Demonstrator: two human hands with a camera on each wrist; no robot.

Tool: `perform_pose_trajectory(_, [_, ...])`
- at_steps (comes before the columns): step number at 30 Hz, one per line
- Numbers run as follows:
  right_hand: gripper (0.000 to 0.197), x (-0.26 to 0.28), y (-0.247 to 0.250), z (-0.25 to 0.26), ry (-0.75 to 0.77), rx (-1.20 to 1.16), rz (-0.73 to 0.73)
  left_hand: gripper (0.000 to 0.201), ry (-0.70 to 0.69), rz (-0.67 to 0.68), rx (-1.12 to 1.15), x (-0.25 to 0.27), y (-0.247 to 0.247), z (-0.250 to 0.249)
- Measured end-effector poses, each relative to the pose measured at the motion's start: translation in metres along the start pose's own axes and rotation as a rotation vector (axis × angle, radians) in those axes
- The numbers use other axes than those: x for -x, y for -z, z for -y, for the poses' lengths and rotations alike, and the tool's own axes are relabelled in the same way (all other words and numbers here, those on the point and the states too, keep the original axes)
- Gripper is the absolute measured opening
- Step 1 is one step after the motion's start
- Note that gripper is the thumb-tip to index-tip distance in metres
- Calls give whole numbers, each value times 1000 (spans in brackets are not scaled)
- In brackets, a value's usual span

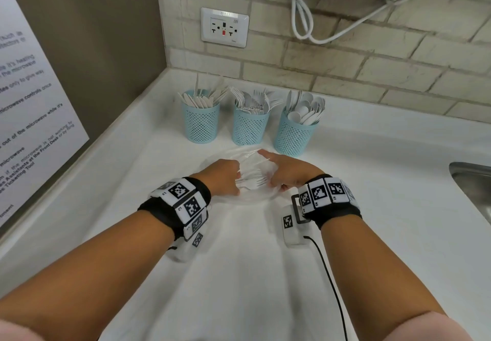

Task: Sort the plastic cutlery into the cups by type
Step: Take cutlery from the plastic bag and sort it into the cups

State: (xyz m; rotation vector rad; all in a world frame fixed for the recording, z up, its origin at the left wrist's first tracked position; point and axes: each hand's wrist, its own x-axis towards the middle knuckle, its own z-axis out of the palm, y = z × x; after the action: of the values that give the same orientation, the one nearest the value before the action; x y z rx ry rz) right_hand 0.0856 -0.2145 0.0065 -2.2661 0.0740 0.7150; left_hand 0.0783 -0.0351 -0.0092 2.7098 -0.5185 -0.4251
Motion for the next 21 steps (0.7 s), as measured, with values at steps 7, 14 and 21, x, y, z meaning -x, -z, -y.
perform_pose_trajectory(7, [80,-2,3,-1,14,-26,-66,20,16,-14,-98,-2,0,2])
perform_pose_trajectory(14, [73,-6,3,-4,-55,-68,-53,23,-54,-28,-95,-2,3,4])
perform_pose_trajectory(21, [72,-3,2,-9,-55,76,-64,21,-103,-34,-59,1,9,9])
